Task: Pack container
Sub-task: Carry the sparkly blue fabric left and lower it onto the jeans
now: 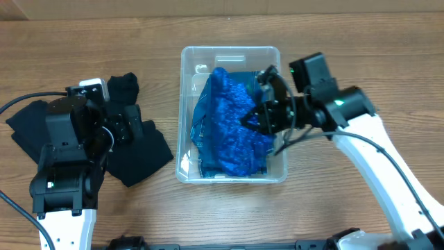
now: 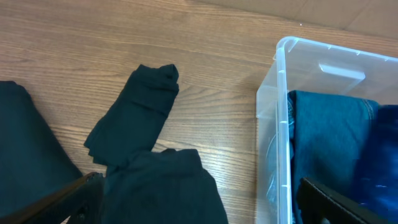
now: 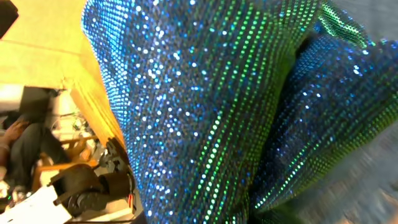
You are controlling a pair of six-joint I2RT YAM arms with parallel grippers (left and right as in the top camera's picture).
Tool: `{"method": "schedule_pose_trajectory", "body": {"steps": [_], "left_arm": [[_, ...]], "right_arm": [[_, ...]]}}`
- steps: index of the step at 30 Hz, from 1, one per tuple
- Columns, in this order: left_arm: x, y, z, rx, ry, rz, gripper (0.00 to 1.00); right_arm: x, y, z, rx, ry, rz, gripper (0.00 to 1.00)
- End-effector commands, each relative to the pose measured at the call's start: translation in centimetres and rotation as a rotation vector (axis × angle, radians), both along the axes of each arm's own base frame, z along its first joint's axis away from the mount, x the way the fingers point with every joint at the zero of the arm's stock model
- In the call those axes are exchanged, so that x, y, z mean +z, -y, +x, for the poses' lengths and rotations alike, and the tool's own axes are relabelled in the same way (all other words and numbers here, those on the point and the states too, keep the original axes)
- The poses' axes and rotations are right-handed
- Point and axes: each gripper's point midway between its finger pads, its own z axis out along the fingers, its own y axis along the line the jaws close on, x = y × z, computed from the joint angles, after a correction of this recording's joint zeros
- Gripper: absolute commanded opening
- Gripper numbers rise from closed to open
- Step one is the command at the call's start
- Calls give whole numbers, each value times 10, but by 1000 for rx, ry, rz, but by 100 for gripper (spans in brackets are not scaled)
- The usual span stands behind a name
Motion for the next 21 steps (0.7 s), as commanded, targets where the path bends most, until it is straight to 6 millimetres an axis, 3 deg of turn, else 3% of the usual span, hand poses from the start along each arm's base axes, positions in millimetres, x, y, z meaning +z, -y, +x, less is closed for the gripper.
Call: {"method": "schedule_pose_trajectory", "body": {"steps": [1,10,21], "left_arm": [[11,0,2,-15,27,24,100],[11,0,2,-14,27,24,100],[11,0,2,-14,27,24,100]], "right_arm": [[11,-23,2,30,-28,102,4],[7,-21,27,-179,-111,93,4],[-21,-18,14,-308,-344,84,4]]}}
